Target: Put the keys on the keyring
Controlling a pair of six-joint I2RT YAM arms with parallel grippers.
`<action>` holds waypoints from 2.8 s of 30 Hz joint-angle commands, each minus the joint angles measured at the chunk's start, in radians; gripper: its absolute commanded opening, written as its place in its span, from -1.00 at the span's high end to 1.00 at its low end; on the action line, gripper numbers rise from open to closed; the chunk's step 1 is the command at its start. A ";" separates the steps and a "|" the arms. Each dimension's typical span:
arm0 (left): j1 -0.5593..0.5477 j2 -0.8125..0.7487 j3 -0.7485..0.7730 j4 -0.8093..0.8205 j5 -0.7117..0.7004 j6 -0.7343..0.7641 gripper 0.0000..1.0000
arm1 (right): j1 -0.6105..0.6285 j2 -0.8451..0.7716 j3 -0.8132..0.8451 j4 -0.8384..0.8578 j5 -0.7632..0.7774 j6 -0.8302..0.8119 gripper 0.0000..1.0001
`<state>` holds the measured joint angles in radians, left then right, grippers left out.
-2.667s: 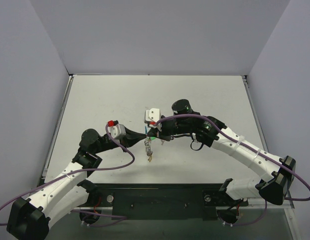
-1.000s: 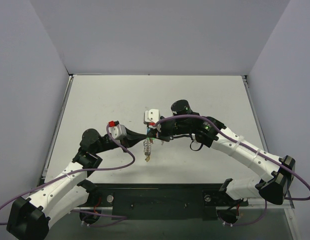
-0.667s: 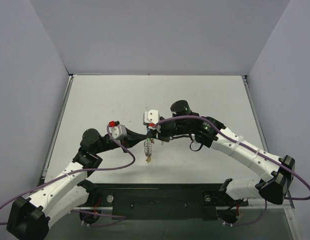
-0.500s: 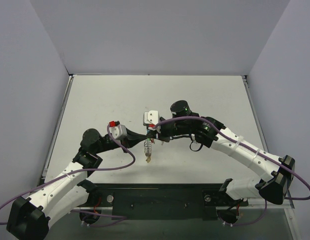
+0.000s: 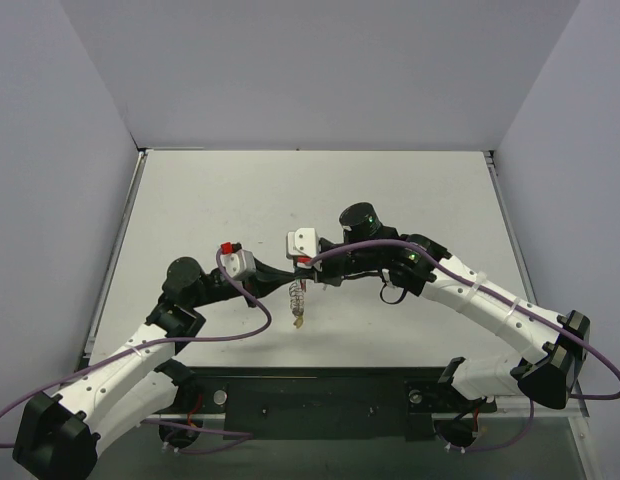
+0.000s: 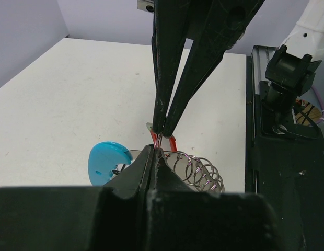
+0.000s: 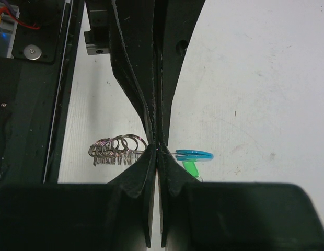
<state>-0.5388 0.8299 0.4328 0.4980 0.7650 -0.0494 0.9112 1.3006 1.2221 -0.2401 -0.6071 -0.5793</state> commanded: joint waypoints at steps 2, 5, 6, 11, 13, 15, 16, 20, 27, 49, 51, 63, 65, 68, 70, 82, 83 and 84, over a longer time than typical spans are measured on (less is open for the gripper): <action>0.002 -0.002 0.057 0.074 -0.013 -0.012 1.00 | 0.011 -0.023 0.010 -0.071 -0.052 -0.042 1.00; 0.002 -0.002 0.057 0.074 -0.012 -0.015 1.00 | 0.012 -0.024 0.011 -0.080 -0.052 -0.056 1.00; 0.002 -0.003 0.057 0.074 -0.012 -0.015 1.00 | 0.011 -0.023 0.011 -0.082 -0.054 -0.057 1.00; 0.003 -0.002 0.058 0.071 -0.015 -0.017 1.00 | 0.014 -0.021 0.017 -0.100 -0.054 -0.077 1.00; 0.003 -0.002 0.058 0.071 -0.016 -0.017 1.00 | 0.012 -0.021 0.020 -0.108 -0.057 -0.083 1.00; 0.003 -0.002 0.060 0.070 -0.018 -0.018 1.00 | 0.014 -0.021 0.020 -0.113 -0.057 -0.088 1.00; 0.003 -0.002 0.060 0.070 -0.016 -0.018 1.00 | 0.014 -0.021 0.024 -0.111 -0.057 -0.088 1.00; 0.005 -0.002 0.060 0.070 -0.020 -0.018 1.00 | 0.012 -0.021 0.022 -0.113 -0.057 -0.090 1.00; 0.005 -0.002 0.058 0.073 -0.013 -0.018 1.00 | 0.008 -0.023 0.017 -0.085 -0.052 -0.054 1.00; 0.003 0.003 0.060 0.071 -0.009 -0.020 1.00 | -0.017 0.002 0.022 0.019 -0.072 0.117 1.00; 0.003 0.003 0.060 0.071 -0.009 -0.020 1.00 | -0.018 0.006 0.024 0.024 -0.069 0.128 1.00; 0.003 0.000 0.060 0.071 -0.009 -0.020 1.00 | -0.043 0.031 0.037 0.035 -0.075 0.197 1.00; 0.003 0.000 0.060 0.071 -0.010 -0.021 1.00 | -0.046 0.034 0.037 0.035 -0.082 0.203 1.00; 0.003 0.002 0.060 0.070 -0.010 -0.021 1.00 | -0.051 0.035 0.039 0.050 -0.091 0.228 1.00; 0.003 0.000 0.060 0.070 -0.009 -0.021 1.00 | -0.057 0.040 0.042 0.054 -0.095 0.243 1.00; 0.003 0.003 0.063 0.068 -0.009 -0.021 1.00 | -0.072 0.058 0.054 0.078 -0.108 0.294 1.00; 0.003 0.005 0.063 0.067 -0.009 -0.021 1.00 | -0.072 0.060 0.060 0.076 -0.105 0.300 1.00; 0.003 0.005 0.063 0.066 -0.010 -0.021 1.00 | -0.075 0.063 0.059 0.076 -0.105 0.302 1.00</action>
<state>-0.5354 0.8375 0.4366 0.4828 0.7559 -0.0673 0.8448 1.3418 1.2350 -0.2127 -0.6785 -0.3126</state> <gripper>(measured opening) 0.015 0.002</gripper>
